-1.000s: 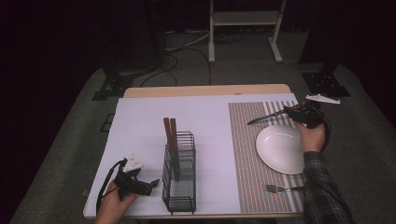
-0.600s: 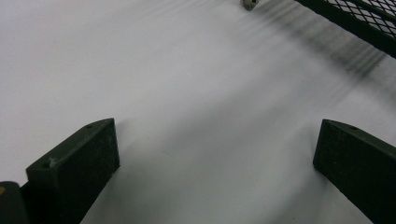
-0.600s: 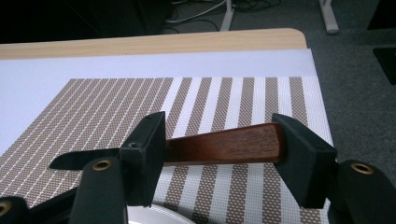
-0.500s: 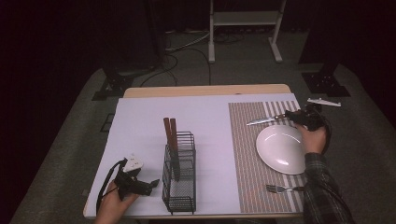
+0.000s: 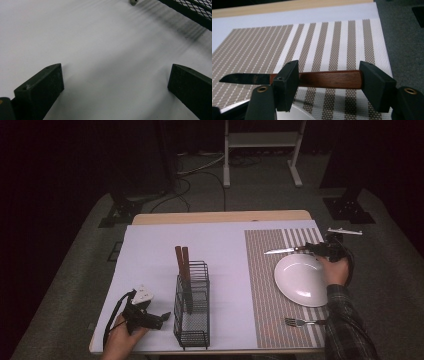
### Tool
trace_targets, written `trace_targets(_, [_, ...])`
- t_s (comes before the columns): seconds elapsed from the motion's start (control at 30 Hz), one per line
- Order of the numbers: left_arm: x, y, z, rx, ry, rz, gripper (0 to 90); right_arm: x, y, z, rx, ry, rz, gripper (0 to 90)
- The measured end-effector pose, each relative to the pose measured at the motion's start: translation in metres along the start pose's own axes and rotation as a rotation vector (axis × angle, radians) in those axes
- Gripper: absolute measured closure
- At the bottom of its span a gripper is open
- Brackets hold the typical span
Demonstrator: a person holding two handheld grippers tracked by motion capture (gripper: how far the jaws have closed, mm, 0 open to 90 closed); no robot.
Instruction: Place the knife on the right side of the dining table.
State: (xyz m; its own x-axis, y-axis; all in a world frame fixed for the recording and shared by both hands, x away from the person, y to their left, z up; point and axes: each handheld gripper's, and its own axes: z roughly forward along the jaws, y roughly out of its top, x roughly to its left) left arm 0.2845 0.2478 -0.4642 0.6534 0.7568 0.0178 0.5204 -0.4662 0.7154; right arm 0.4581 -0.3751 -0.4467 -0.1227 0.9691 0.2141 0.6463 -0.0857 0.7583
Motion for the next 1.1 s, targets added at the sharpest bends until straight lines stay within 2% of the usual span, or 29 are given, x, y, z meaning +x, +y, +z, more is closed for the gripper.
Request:
trace_targets(0.33, [0.0001, 0.0, 0.0, 0.0, -0.001, 0.001, 0.0, -0.0011, -0.0017, 0.0048, 0.046, -0.017, 0.013, 31.3])
trace_targets(0.6, [0.0001, 0.0, 0.0, 0.001, -0.001, 0.001, 0.0, -0.0009, -0.0017, 0.0064, 0.057, -0.024, 0.018, 31.1])
trace_targets(0.83, [0.0, 0.0, 0.0, 0.0, -0.001, 0.0, 0.0, 0.0019, -0.0021, 0.0098, 0.082, -0.036, -0.001, 31.5])
trace_targets(1.0, [0.0001, 0.0, -0.0001, 0.001, 0.0, 0.002, 0.0, 0.0036, -0.0013, 0.0083, 0.073, -0.051, -0.008, 31.5])
trace_targets(1.1, [0.0001, 0.0, 0.0, 0.0, 0.0, 0.001, 0.0, 0.0077, 0.0009, 0.0038, 0.055, -0.067, -0.037, 30.3])
